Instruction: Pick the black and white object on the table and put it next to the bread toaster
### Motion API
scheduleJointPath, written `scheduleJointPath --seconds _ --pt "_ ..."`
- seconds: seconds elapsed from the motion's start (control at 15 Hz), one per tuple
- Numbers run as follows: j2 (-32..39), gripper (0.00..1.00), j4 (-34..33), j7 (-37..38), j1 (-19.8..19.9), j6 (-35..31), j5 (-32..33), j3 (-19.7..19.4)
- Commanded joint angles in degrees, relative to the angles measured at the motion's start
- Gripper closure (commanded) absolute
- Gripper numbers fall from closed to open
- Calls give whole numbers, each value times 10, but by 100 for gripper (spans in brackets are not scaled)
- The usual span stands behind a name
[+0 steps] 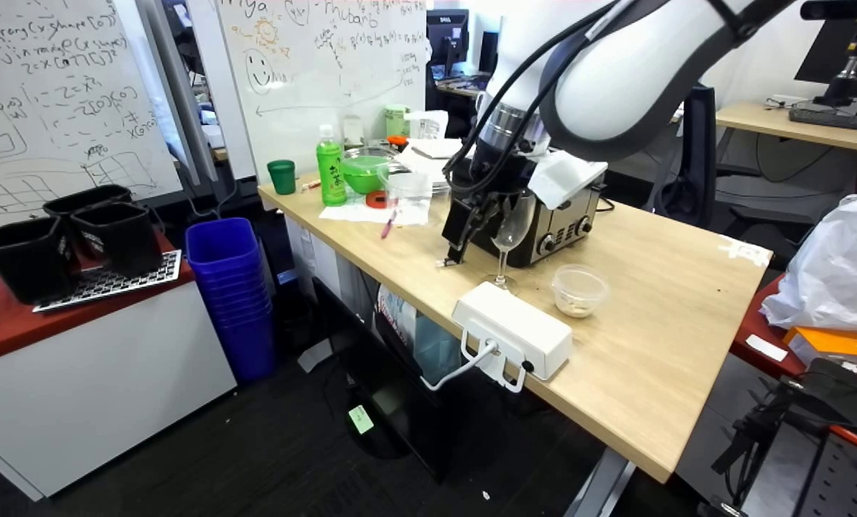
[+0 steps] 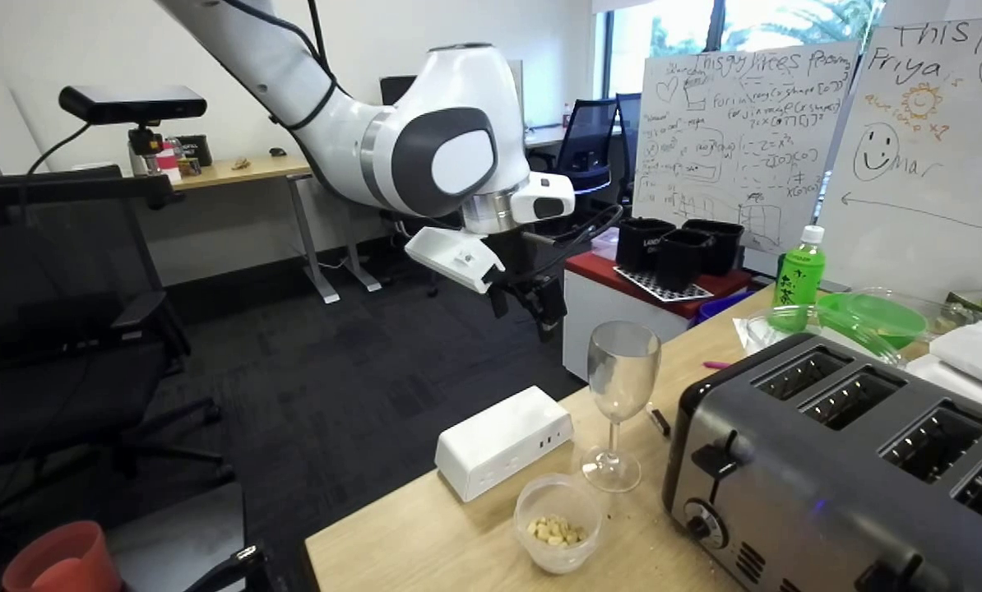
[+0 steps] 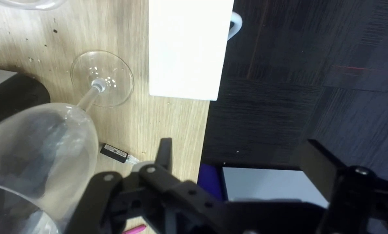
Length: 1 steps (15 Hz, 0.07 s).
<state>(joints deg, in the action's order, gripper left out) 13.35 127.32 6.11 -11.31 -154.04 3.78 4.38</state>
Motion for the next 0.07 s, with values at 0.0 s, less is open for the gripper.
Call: scheduleJointPath --seconds 0.0 --pt "0 0 0 0 6 1 2 6"
